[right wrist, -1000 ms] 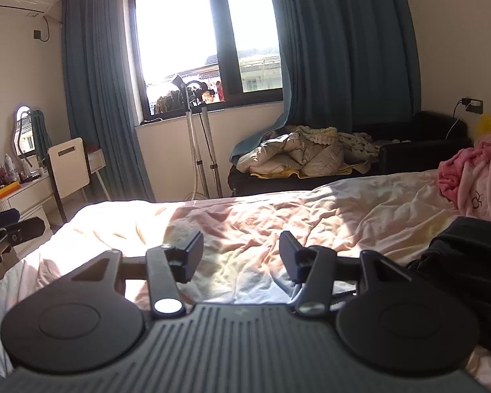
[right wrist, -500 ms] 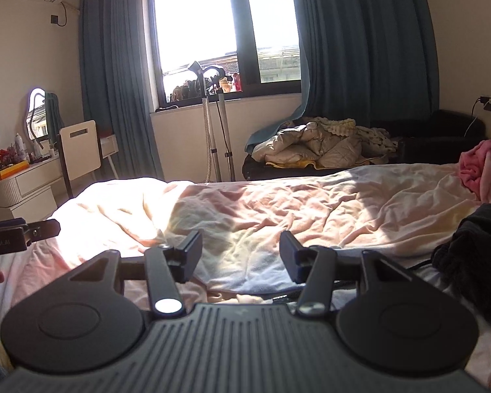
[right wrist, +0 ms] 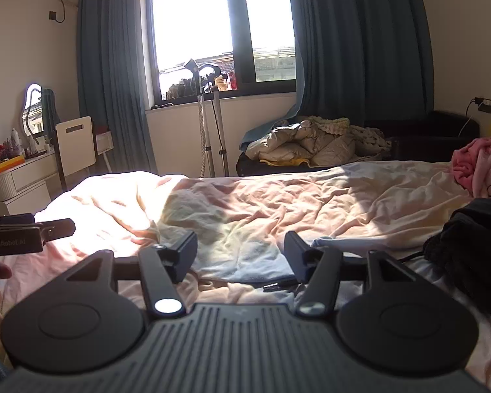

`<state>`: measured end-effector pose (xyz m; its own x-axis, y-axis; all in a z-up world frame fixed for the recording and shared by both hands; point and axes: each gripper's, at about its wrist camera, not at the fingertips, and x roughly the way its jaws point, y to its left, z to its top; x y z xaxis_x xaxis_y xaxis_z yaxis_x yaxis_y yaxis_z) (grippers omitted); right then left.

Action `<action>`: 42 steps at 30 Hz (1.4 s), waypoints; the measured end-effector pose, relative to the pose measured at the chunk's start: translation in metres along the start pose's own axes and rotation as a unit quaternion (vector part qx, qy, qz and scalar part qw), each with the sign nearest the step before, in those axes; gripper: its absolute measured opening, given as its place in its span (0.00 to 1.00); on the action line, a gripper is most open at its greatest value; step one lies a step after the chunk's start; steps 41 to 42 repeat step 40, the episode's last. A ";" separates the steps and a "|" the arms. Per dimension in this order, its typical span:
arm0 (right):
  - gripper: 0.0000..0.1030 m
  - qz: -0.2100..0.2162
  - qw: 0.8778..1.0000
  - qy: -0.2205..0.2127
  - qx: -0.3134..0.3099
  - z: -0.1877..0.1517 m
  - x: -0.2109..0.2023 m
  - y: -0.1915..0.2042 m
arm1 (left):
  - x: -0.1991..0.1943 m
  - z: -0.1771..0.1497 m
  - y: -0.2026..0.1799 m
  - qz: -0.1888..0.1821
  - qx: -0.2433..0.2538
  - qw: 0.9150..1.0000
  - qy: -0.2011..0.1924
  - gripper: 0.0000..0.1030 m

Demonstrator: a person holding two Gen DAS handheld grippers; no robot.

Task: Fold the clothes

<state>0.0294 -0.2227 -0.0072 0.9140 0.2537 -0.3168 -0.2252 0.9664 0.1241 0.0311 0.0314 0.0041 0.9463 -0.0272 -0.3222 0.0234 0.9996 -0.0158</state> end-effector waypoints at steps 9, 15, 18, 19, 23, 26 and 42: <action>0.70 0.006 1.000 -0.005 -0.007 -0.002 -0.003 0.004 | -0.004 0.003 0.005 0.009 -0.004 1.000 -0.016 1.00; 0.83 0.007 1.000 -0.004 -0.006 -0.005 -0.001 0.004 | -0.003 0.003 0.005 0.012 -0.012 1.000 -0.018 1.00; 0.91 -0.004 1.000 -0.007 -0.014 -0.006 0.001 0.006 | -0.001 0.002 0.004 0.013 -0.011 1.000 -0.015 1.00; 0.93 -0.008 1.000 -0.008 -0.016 -0.007 0.001 0.006 | -0.001 0.002 0.003 0.012 -0.009 1.000 -0.013 1.00; 1.00 -0.014 1.000 -0.013 -0.020 -0.009 0.002 0.007 | 0.000 -0.001 -0.003 0.010 -0.001 1.000 -0.010 1.00; 1.00 -0.012 1.000 -0.014 -0.018 -0.009 0.001 0.005 | 0.000 -0.002 -0.006 0.009 0.003 1.000 -0.011 1.00; 1.00 -0.010 1.000 -0.010 -0.014 -0.010 0.002 0.005 | 0.000 -0.003 -0.007 0.005 0.002 1.000 -0.010 1.00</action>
